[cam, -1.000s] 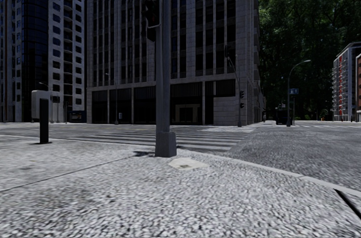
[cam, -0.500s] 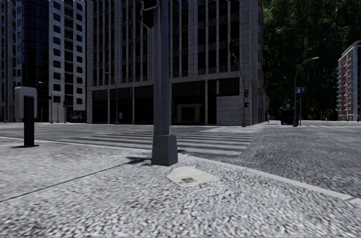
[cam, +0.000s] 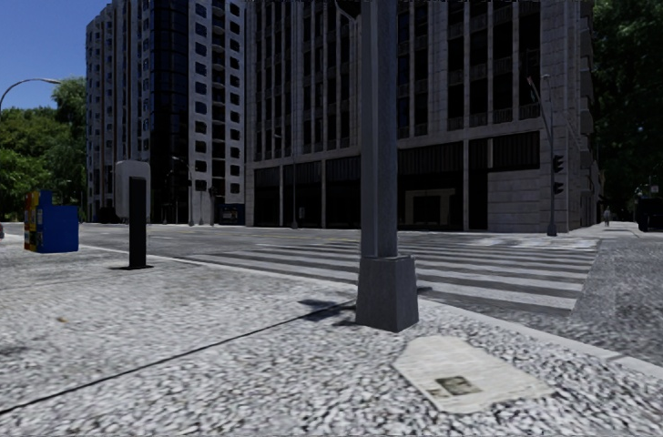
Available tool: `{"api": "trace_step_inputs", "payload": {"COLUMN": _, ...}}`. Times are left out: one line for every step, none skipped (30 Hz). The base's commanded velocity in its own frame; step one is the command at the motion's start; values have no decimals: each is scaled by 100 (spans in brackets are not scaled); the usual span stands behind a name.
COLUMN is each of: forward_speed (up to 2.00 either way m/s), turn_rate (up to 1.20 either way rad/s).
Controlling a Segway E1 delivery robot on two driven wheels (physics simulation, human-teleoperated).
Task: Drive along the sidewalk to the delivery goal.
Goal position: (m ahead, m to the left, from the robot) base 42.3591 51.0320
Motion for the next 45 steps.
{"api": "trace_step_inputs", "payload": {"forward_speed": 144, "turn_rate": 58}}
{"api": "trace_step_inputs", "payload": {"forward_speed": 144, "turn_rate": 58}}
{"api": "trace_step_inputs", "payload": {"forward_speed": 144, "turn_rate": 58}}
{"api": "trace_step_inputs", "payload": {"forward_speed": 144, "turn_rate": 58}}
{"api": "trace_step_inputs", "payload": {"forward_speed": 144, "turn_rate": 58}}
{"api": "trace_step_inputs", "payload": {"forward_speed": 144, "turn_rate": 58}}
{"api": "trace_step_inputs", "payload": {"forward_speed": 144, "turn_rate": 58}}
{"api": "trace_step_inputs", "payload": {"forward_speed": 144, "turn_rate": 58}}
{"api": "trace_step_inputs", "payload": {"forward_speed": 144, "turn_rate": 58}}
{"api": "trace_step_inputs", "payload": {"forward_speed": 144, "turn_rate": 58}}
{"api": "trace_step_inputs", "payload": {"forward_speed": 144, "turn_rate": 58}}
{"api": "trace_step_inputs", "payload": {"forward_speed": 144, "turn_rate": 58}}
{"api": "trace_step_inputs", "payload": {"forward_speed": 144, "turn_rate": 58}}
{"api": "trace_step_inputs", "payload": {"forward_speed": 144, "turn_rate": 58}}
{"api": "trace_step_inputs", "payload": {"forward_speed": 144, "turn_rate": 58}}
{"api": "trace_step_inputs", "payload": {"forward_speed": 144, "turn_rate": 58}}
{"api": "trace_step_inputs", "payload": {"forward_speed": 144, "turn_rate": 58}}
{"api": "trace_step_inputs", "payload": {"forward_speed": 144, "turn_rate": 58}}
{"api": "trace_step_inputs", "payload": {"forward_speed": 144, "turn_rate": 58}}
{"api": "trace_step_inputs", "payload": {"forward_speed": 144, "turn_rate": 58}}
{"api": "trace_step_inputs", "payload": {"forward_speed": 144, "turn_rate": 58}}
{"api": "trace_step_inputs", "payload": {"forward_speed": 144, "turn_rate": 58}}
{"api": "trace_step_inputs", "payload": {"forward_speed": 144, "turn_rate": 58}}
{"api": "trace_step_inputs", "payload": {"forward_speed": 144, "turn_rate": 58}}
{"api": "trace_step_inputs", "payload": {"forward_speed": 144, "turn_rate": 58}}
{"api": "trace_step_inputs", "payload": {"forward_speed": 144, "turn_rate": 58}}
{"api": "trace_step_inputs", "payload": {"forward_speed": 144, "turn_rate": 58}}
{"api": "trace_step_inputs", "payload": {"forward_speed": 144, "turn_rate": 58}}
{"api": "trace_step_inputs", "payload": {"forward_speed": 144, "turn_rate": 58}}
{"api": "trace_step_inputs", "payload": {"forward_speed": 144, "turn_rate": 58}}
{"api": "trace_step_inputs", "payload": {"forward_speed": 144, "turn_rate": 58}}
{"api": "trace_step_inputs", "payload": {"forward_speed": 144, "turn_rate": 58}}
{"api": "trace_step_inputs", "payload": {"forward_speed": 144, "turn_rate": 58}}
{"api": "trace_step_inputs", "payload": {"forward_speed": 144, "turn_rate": 58}}
{"api": "trace_step_inputs", "payload": {"forward_speed": 144, "turn_rate": 58}}
{"api": "trace_step_inputs", "payload": {"forward_speed": 144, "turn_rate": 58}}
{"api": "trace_step_inputs", "payload": {"forward_speed": 144, "turn_rate": 58}}
{"api": "trace_step_inputs", "payload": {"forward_speed": 144, "turn_rate": 58}}
{"api": "trace_step_inputs", "payload": {"forward_speed": 144, "turn_rate": 58}}
{"api": "trace_step_inputs", "payload": {"forward_speed": 144, "turn_rate": 58}}
{"api": "trace_step_inputs", "payload": {"forward_speed": 144, "turn_rate": 58}}
{"api": "trace_step_inputs", "payload": {"forward_speed": 144, "turn_rate": 58}}
{"api": "trace_step_inputs", "payload": {"forward_speed": 144, "turn_rate": 58}}
{"api": "trace_step_inputs", "payload": {"forward_speed": 144, "turn_rate": 58}}
{"api": "trace_step_inputs", "payload": {"forward_speed": 144, "turn_rate": 58}}
